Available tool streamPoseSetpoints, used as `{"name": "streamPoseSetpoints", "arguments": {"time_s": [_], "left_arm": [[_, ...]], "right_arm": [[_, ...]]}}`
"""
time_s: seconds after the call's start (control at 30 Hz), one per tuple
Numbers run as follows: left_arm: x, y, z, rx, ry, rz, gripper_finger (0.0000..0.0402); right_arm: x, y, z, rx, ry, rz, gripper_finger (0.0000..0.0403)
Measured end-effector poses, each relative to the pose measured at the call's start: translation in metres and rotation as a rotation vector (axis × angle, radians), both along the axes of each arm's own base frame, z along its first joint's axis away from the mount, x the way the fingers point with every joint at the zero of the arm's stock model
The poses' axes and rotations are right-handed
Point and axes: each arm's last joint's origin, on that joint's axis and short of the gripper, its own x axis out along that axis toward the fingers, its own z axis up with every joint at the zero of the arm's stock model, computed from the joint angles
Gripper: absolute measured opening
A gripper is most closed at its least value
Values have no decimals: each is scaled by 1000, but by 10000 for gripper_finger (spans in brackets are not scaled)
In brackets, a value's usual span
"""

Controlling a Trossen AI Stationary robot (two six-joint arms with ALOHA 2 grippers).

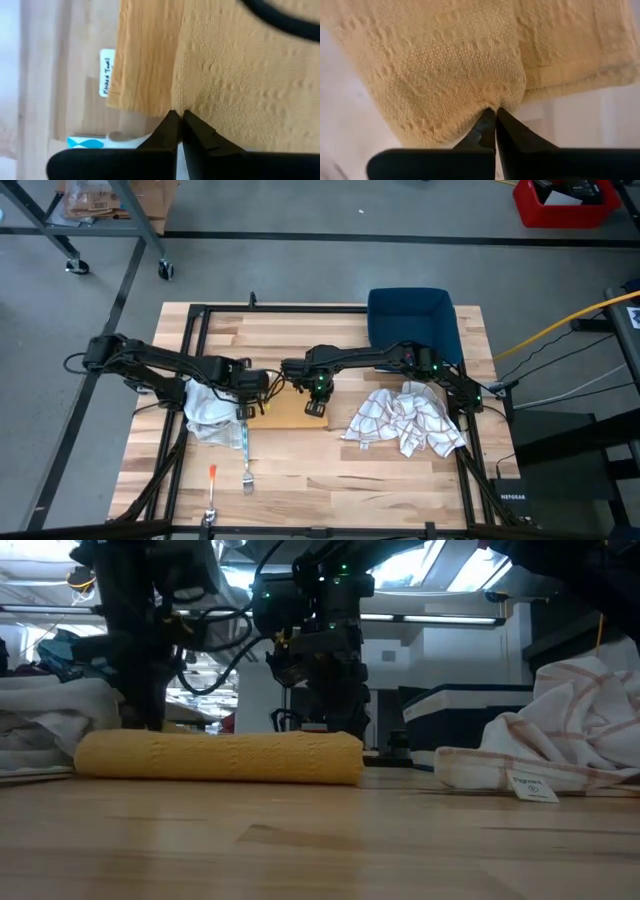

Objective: Fold towel
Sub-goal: Fold the yellow towel

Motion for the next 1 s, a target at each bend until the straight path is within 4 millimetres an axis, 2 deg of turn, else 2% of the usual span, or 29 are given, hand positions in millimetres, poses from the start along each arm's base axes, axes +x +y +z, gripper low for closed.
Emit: {"name": "streamPoseSetpoints", "arguments": {"time_s": [0.17, 0.33, 0.53, 0.8, 1.0], "left_arm": [[-4, 1, 7, 18, -37, 19, 1], [-4, 1, 8, 28, -38, 25, 1], [-5, 4, 9, 140, -45, 73, 0], [-7, 8, 18, 265, -34, 152, 0], [-6, 6, 24, 312, -57, 171, 0]], "right_arm": [[0, -1, 5, -40, -8, -5, 4], [7, -4, 35, -123, -82, -28, 3], [13, -14, 62, -201, -173, -58, 2], [10, -31, 65, -250, -163, -108, 1], [10, -29, 65, -263, -155, -132, 1]]}}
